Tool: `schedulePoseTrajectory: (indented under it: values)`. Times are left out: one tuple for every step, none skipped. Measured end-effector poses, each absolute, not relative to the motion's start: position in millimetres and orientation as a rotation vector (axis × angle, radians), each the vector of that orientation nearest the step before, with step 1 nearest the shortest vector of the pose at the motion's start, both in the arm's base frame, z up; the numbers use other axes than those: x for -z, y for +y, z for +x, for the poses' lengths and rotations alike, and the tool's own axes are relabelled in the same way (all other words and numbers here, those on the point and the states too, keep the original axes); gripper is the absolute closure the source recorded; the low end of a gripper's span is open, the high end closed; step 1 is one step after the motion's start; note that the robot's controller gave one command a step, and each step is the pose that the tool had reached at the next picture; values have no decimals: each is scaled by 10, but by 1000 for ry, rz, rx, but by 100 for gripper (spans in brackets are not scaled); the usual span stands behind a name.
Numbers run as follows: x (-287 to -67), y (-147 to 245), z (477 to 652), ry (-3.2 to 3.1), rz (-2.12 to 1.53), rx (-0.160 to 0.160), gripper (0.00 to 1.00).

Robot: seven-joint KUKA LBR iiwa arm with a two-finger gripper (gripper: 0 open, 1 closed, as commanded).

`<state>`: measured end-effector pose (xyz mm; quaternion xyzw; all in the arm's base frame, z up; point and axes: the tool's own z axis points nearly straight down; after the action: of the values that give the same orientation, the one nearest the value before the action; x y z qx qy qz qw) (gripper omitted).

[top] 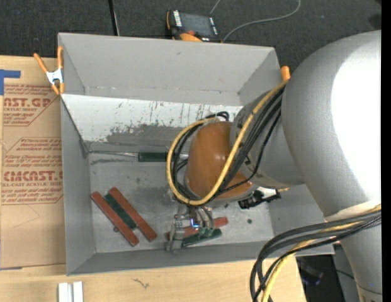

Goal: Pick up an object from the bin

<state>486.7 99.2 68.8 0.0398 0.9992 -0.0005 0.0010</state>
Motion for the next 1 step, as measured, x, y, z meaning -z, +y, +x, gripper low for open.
schedulePoseTrajectory:
  values:
    - [-696, 1013, 4860, 3139, 117, 0, 100]
